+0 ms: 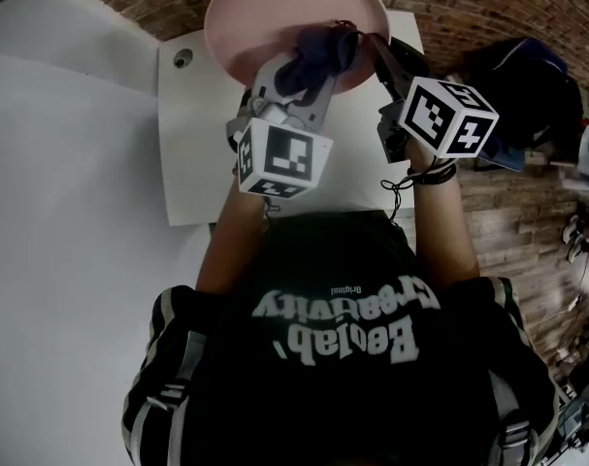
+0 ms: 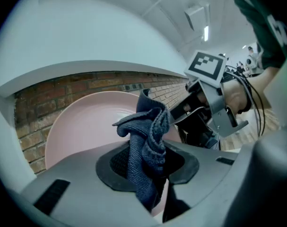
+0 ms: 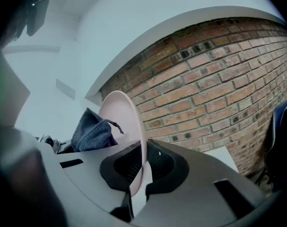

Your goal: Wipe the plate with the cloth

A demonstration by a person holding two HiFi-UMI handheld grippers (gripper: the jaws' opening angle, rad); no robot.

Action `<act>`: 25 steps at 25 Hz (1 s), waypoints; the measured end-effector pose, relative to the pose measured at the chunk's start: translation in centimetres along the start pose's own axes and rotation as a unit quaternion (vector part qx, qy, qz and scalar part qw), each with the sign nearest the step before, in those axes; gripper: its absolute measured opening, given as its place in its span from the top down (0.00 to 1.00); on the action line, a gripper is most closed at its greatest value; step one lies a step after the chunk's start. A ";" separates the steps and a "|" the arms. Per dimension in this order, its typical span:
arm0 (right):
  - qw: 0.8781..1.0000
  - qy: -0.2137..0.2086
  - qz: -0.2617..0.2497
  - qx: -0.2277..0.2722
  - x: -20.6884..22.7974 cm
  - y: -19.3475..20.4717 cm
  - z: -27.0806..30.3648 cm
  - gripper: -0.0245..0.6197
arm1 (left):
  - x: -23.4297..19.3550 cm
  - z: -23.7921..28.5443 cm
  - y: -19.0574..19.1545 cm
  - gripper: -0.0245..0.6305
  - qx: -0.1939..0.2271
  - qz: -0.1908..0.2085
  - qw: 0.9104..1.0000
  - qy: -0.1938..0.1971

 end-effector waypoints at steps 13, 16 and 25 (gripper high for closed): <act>0.998 -0.067 -0.010 -0.006 1.1 -0.5 -1.5 0.95 | 3.5 5.1 -1.3 0.78 -0.025 0.018 0.999 -0.015; 0.997 -0.073 -0.014 -0.005 1.6 -0.5 -2.0 0.95 | 3.7 5.7 -1.8 0.78 -0.026 0.024 0.999 -0.023; 0.997 -0.072 -0.009 0.001 3.7 -1.6 -3.6 0.95 | 2.2 7.7 -4.8 0.78 -0.017 0.041 0.997 -0.056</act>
Point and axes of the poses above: the fingertips, and each gripper's own axes: z forward along the fingers, x to its right, y out of its underside, the point moved 1 cm from there along -z, backward along the fingers, and after that the axes turned 14 degrees about x, right-handed, at the moved point
